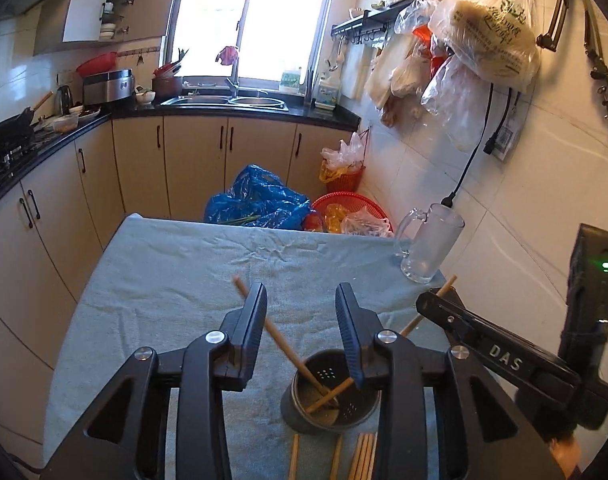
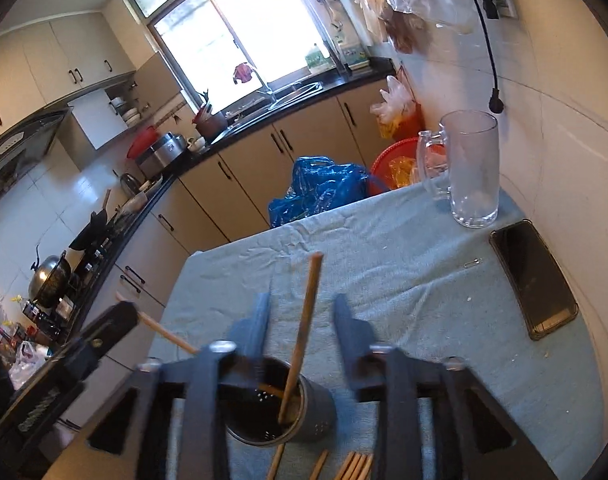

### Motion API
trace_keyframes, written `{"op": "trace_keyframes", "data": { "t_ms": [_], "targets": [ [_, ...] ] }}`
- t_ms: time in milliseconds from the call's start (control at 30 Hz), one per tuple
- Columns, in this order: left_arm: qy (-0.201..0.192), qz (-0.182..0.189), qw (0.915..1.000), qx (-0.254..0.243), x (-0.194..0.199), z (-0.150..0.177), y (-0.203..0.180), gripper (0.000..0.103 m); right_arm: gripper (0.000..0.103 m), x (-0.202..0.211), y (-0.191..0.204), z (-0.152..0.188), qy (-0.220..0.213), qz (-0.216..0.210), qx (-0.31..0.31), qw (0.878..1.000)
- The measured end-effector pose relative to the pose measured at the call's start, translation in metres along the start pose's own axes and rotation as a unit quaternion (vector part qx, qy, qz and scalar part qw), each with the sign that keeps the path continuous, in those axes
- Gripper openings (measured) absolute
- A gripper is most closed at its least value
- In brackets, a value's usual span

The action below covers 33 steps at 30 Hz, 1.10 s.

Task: Organize utensils
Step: 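Carry both chopsticks over the black holder cup and open both grippers, then return both grippers to the chopsticks and grasp one with the left gripper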

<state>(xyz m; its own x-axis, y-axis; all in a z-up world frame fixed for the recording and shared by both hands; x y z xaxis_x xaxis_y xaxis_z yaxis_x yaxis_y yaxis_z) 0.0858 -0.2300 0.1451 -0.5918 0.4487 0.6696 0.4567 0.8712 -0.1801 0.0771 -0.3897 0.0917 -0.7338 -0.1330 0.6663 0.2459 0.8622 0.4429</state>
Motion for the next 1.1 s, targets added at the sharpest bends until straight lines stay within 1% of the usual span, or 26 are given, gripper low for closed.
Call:
{"op": "trace_keyframes", "data": {
  "t_ms": [67,167,233,300,333,400,433,533,633,700,733,767,800,833,867,900,933,967,1033,1100],
  "targets": [
    [-0.006,-0.003,1.0000,0.002,0.012,0.002,0.003,0.039,0.043,0.004,0.000,0.001,0.003,0.003,0.001,1.000],
    [-0.014,-0.005,0.9999,0.004,0.034,0.006,0.009,0.039,0.048,0.015,0.000,0.005,0.001,0.007,0.002,1.000],
    [-0.020,-0.003,0.9998,0.005,0.052,0.011,0.013,0.039,0.049,0.025,0.000,0.009,0.000,0.010,0.003,1.000],
    [-0.032,0.000,0.9995,0.001,0.076,0.019,0.017,0.042,0.052,0.037,0.000,0.014,0.000,0.011,0.007,1.000],
    [-0.037,0.001,0.9993,0.000,0.085,0.023,0.020,0.046,0.054,0.045,-0.001,0.018,0.000,0.013,0.011,1.000],
    [-0.045,0.003,0.9990,0.001,0.103,0.036,0.026,0.050,0.061,0.058,-0.001,0.027,0.001,0.020,0.024,1.000],
    [-0.046,0.005,0.9989,0.002,0.111,0.045,0.029,0.052,0.062,0.064,-0.002,0.034,0.006,0.025,0.032,0.999],
    [-0.027,0.004,0.9996,-0.001,0.115,0.078,0.038,0.053,0.065,0.073,-0.006,0.059,0.034,0.041,0.052,0.997],
    [0.013,0.001,0.9999,-0.011,0.098,0.113,0.042,0.053,0.066,0.071,-0.013,0.097,0.087,0.046,0.067,0.993],
    [0.050,0.001,0.9986,-0.016,0.078,0.140,0.043,0.053,0.066,0.064,-0.022,0.128,0.123,0.044,0.074,0.989],
    [0.077,0.004,0.9967,-0.025,0.063,0.156,0.040,0.053,0.066,0.059,-0.026,0.140,0.134,0.046,0.078,0.987],
    [0.092,0.006,0.9952,-0.032,0.054,0.165,0.037,0.052,0.065,0.054,-0.029,0.152,0.142,0.049,0.083,0.985],
    [0.110,0.006,0.9930,-0.043,0.042,0.176,0.033,0.051,0.054,0.048,-0.034,0.167,0.153,0.054,0.088,0.983],
    [0.132,0.002,0.9895,-0.060,0.027,0.188,0.027,0.048,0.048,0.042,-0.038,0.176,0.163,0.054,0.087,0.981],
    [0.146,0.000,0.9867,-0.071,0.017,0.197,0.023,0.048,0.036,0.033,-0.043,0.188,0.180,0.048,0.078,0.979],
    [0.159,-0.001,0.9838,-0.083,0.005,0.205,0.018,0.048,0.033,0.026,-0.047,0.197,0.193,0.038,0.066,0.978],
    [0.167,-0.001,0.9817,-0.091,-0.003,0.210,0.014,0.047,0.033,0.017,-0.051,0.208,0.204,0.031,0.054,0.977],
    [0.177,-0.003,0.9793,-0.098,-0.012,0.215,0.011,0.047,0.030,0.011,-0.053,0.214,0.207,0.034,0.052,0.976],
    [0.190,-0.003,0.9764,-0.103,-0.026,0.221,0.006,0.046,0.029,0.001,-0.055,0.219,0.209,0.040,0.051,0.976],
    [0.203,-0.008,0.9737,-0.104,-0.039,0.225,0.006,0.040,0.029,-0.007,-0.056,0.220,0.209,0.037,0.044,0.976]
  ]
}}
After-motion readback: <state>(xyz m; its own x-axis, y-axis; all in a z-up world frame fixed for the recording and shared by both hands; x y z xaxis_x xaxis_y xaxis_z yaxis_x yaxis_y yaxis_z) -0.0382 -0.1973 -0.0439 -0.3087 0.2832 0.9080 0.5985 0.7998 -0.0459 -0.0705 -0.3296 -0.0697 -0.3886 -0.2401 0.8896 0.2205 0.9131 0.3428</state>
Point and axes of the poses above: each gripper's, at about its wrist camera, not at the fingertips, and x roughly against the way its jaws point, y to its left, z to its underside, the point moved 8 cm from there along -x, roughly the way its jaws point, and after that the axes turned 8 degrees about y, right-handed, at the moved point
